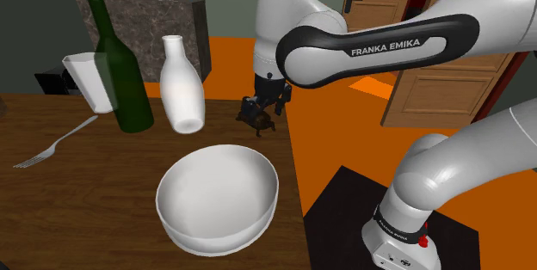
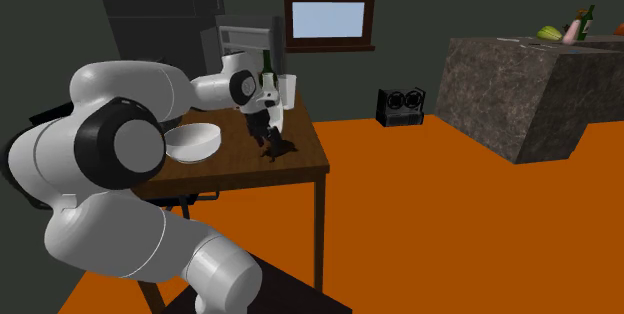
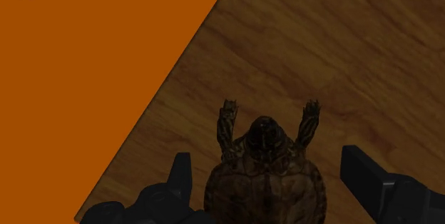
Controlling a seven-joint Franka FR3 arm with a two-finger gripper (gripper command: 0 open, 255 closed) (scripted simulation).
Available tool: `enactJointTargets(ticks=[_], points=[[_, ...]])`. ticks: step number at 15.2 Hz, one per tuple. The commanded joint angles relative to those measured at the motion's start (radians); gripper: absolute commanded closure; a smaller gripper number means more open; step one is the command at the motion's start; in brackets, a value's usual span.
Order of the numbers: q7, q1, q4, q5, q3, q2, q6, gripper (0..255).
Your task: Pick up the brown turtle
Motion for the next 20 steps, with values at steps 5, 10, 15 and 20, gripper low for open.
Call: enactJointTargets(ticks=[5,10,15,20], points=[[0.009,0.002,-0.033,0.003,0.009,0.004,0.037,255],[0.009,0.002,-0.033,0.003,0.010,0.004,0.037,255],[0.003,0.001,-0.009,0.001,0.003,0.000,0.010,255],[-0.006,-0.003,0.055,-0.004,-0.009,-0.002,-0.056,255]])
